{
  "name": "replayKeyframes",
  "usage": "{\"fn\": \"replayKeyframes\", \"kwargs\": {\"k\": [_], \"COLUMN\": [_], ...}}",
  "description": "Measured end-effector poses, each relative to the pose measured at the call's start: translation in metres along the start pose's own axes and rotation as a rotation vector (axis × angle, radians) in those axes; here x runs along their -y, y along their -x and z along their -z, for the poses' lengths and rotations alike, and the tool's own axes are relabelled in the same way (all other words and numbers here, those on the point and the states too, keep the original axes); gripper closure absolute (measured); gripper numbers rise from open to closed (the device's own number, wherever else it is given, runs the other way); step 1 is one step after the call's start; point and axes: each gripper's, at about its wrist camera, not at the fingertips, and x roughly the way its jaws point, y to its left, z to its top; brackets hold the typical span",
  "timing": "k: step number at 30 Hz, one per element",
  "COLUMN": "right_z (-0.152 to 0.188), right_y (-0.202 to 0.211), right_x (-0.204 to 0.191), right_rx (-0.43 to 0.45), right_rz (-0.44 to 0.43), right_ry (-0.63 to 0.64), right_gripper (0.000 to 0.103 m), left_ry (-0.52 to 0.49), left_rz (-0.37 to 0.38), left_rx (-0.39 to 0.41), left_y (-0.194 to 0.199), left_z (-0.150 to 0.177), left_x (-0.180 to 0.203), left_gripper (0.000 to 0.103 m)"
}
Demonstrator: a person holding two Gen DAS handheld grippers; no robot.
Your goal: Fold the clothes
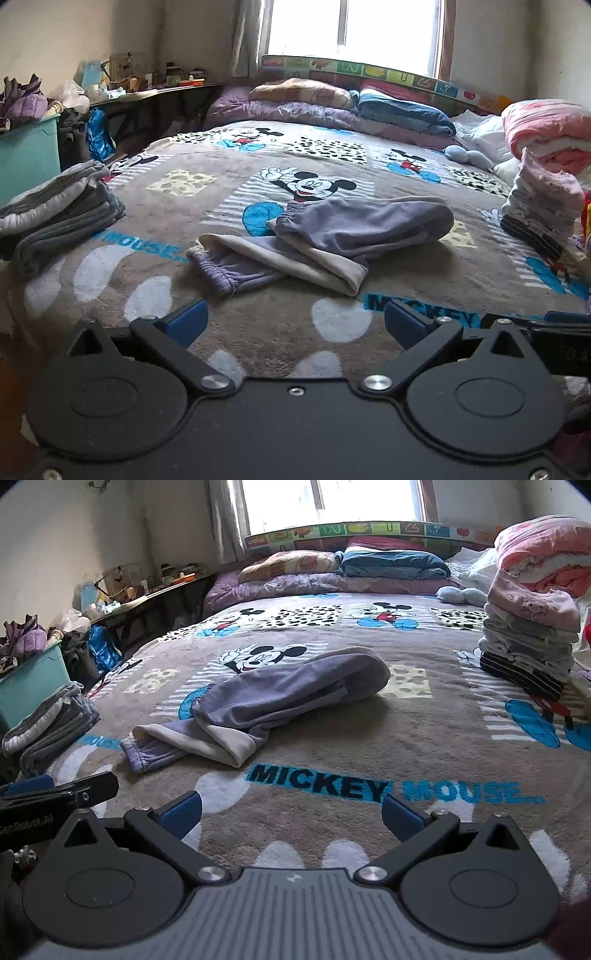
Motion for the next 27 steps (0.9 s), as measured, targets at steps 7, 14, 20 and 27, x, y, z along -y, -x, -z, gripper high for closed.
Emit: {"fn": "replayKeyframes", "kwargs": {"k": [7,14,20,27], "right_z": [0.0002,0.0023,0.0013,0.0017], "right_y": [0.0001,-0.0008,-0.0002,-0.0008], "right_x": [-0.0001,-0.0020,-0.0052,-0.0070], "right_rx": [-0.007,-0.014,-0.019,-0.023], "right_rz": [-0.002,0.003,0.010,0.011], "right_ry": [-0.004,0.002,0.015,0.022], "right_gripper": [0.000,0.000,0.000,0.000], "left_ry": [-0.011,-0.014,-0.008,-0.006], "left_rz": [-0.013,-0.021,-0.018,-0.016], "left_rx": [0.032,0.016,0.014,0.016], "left_y": [0.0003,0.0007,0.0010,0.0020], "left_z": [0.0019,0.0022,0.0027,0.0028], "left_x": [0.0009,0.0023,0.0001,-0.0011], "left_gripper": [0.000,0.000,0.000,0.000]}}
